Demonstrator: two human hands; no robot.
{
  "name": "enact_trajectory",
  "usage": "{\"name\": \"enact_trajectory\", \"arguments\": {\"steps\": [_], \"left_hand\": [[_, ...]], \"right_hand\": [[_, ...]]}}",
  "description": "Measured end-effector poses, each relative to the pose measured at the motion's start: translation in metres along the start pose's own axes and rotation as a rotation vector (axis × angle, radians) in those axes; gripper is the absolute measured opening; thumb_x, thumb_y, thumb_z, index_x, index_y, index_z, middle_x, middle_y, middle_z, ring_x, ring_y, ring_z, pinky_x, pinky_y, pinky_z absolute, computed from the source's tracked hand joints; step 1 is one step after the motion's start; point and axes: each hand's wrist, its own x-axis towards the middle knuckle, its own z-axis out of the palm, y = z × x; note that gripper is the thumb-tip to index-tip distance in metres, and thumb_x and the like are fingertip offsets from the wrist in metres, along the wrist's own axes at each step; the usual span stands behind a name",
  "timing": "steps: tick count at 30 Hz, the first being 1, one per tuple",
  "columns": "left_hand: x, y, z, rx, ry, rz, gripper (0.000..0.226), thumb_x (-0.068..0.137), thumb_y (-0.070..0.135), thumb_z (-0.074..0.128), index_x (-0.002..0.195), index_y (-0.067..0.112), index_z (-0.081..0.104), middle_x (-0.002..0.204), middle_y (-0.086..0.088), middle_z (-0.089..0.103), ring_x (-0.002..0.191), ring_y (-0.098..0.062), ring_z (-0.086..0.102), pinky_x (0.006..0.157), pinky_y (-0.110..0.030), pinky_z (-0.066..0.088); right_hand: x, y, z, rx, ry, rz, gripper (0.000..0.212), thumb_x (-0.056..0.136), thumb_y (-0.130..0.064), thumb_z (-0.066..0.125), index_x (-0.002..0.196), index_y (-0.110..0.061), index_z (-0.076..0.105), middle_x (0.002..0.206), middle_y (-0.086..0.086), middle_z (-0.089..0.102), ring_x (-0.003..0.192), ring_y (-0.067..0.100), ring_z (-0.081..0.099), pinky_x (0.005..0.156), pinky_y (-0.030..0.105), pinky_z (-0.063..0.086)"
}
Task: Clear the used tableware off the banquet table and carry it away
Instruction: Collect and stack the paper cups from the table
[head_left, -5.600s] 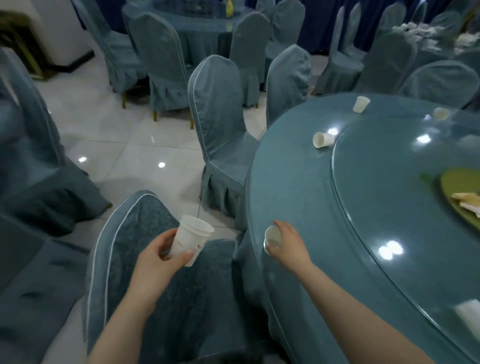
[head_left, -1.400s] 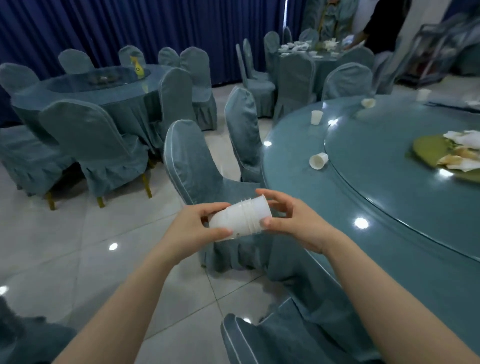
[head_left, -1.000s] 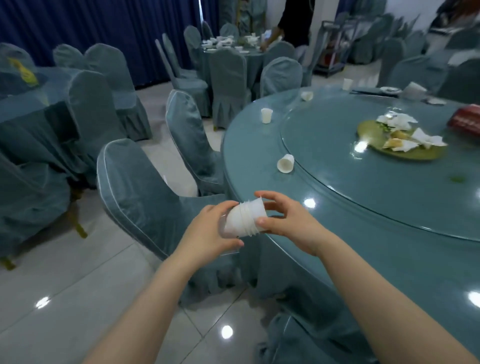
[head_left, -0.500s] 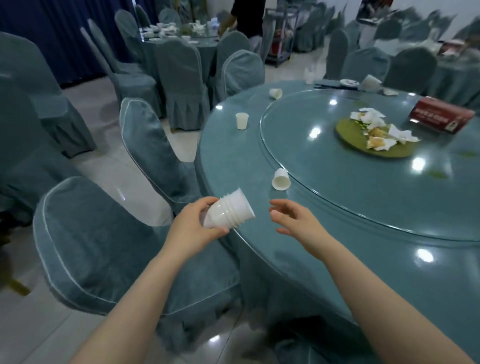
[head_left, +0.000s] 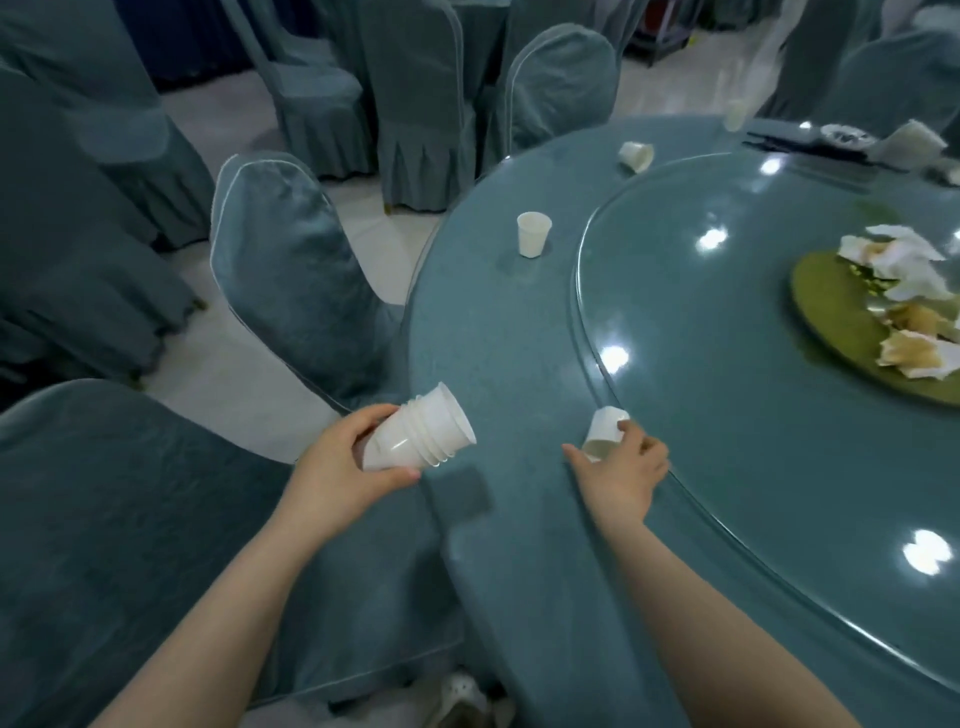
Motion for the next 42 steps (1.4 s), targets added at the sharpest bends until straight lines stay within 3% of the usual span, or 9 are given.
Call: {"name": "enact_trajectory", "arguments": {"steps": [3,6,11,14,18,24,29,38,42], "left_hand": [[0.012,-0.009,-0.007,0.02,0.051,-0.02,0.058,0.066,0.014,0.084,0.116,0.031,0.06,0.108,0.02,0.063,0.096,0.008,0.057,0.077,-0.011,0.041],[0.015,-0.018,-0.019,-0.001,0.079,-0.024,0.054,0.066,0.009,0.083,0.112,0.029,0.062,0.106,0.02,0.065,0.093,0.013,0.057,0.071,-0.001,0.039],[0.006,-0.031,-0.054,-0.003,0.125,-0.049,0.058,0.067,0.01,0.083,0.118,0.028,0.063,0.111,0.015,0.065,0.096,0.011,0.056,0.072,-0.002,0.038],[-0.011,-0.041,-0.088,0.023,0.173,-0.018,0.059,0.066,0.013,0.083,0.118,0.032,0.062,0.114,0.012,0.064,0.099,0.003,0.056,0.077,-0.007,0.038],[-0.046,-0.062,-0.147,0.111,0.238,0.069,0.063,0.064,0.022,0.084,0.12,0.036,0.061,0.111,0.014,0.061,0.103,-0.006,0.053,0.079,-0.014,0.037],[-0.111,-0.116,-0.242,0.293,0.247,0.131,0.066,0.062,0.027,0.084,0.123,0.035,0.059,0.111,0.011,0.055,0.106,-0.01,0.048,0.08,-0.025,0.033],[-0.153,-0.155,-0.306,0.275,0.257,0.105,0.068,0.061,0.031,0.083,0.123,0.04,0.058,0.107,0.012,0.056,0.1,-0.004,0.045,0.075,-0.024,0.033],[-0.162,-0.209,-0.396,0.25,0.247,0.074,0.063,0.06,0.034,0.084,0.119,0.038,0.061,0.103,0.014,0.056,0.096,-0.004,0.049,0.071,-0.015,0.034],[-0.142,-0.245,-0.444,0.252,0.273,0.022,0.064,0.063,0.036,0.083,0.123,0.036,0.06,0.109,0.014,0.06,0.099,-0.005,0.05,0.081,-0.024,0.037]], "right_hand": [[0.009,-0.009,0.019,0.079,0.045,0.031,0.066,0.071,-0.027,0.077,0.125,-0.015,0.043,0.129,0.015,0.033,0.115,0.038,0.037,0.09,0.043,0.042],[0.012,-0.019,0.025,0.169,-0.03,-0.002,0.058,0.07,-0.019,0.073,0.122,-0.017,0.046,0.127,0.011,0.037,0.107,0.031,0.045,0.091,0.038,0.043],[-0.018,-0.07,0.021,0.507,-0.351,-0.072,0.052,0.074,-0.015,0.077,0.115,-0.015,0.045,0.116,0.003,0.053,0.083,0.003,0.054,0.064,0.007,0.043],[-0.061,-0.116,0.017,0.738,-0.52,-0.13,0.033,0.08,-0.009,0.073,0.108,-0.016,0.058,0.111,0.001,0.061,0.091,0.009,0.061,0.081,0.028,0.054],[-0.135,-0.176,0.004,0.976,-0.79,-0.237,0.029,0.083,-0.012,0.067,0.111,-0.019,0.064,0.108,-0.003,0.065,0.083,0.004,0.065,0.067,0.018,0.052],[-0.256,-0.243,0.018,0.83,-0.908,-0.443,0.028,0.089,-0.012,0.062,0.112,-0.028,0.064,0.12,0.002,0.065,0.107,0.016,0.063,0.092,0.039,0.053],[-0.334,-0.284,0.042,0.733,-1.061,-0.489,0.043,0.075,-0.023,0.068,0.118,-0.027,0.062,0.122,0.002,0.064,0.112,0.019,0.062,0.097,0.042,0.05],[-0.396,-0.365,0.104,0.625,-1.361,-0.557,0.058,0.083,-0.013,0.06,0.139,-0.013,0.046,0.138,0.005,0.052,0.126,0.023,0.051,0.103,0.042,0.045],[-0.412,-0.417,0.156,0.628,-1.406,-0.523,0.048,0.091,-0.014,0.055,0.138,-0.011,0.045,0.135,0.007,0.054,0.122,0.021,0.055,0.101,0.038,0.047]]}}
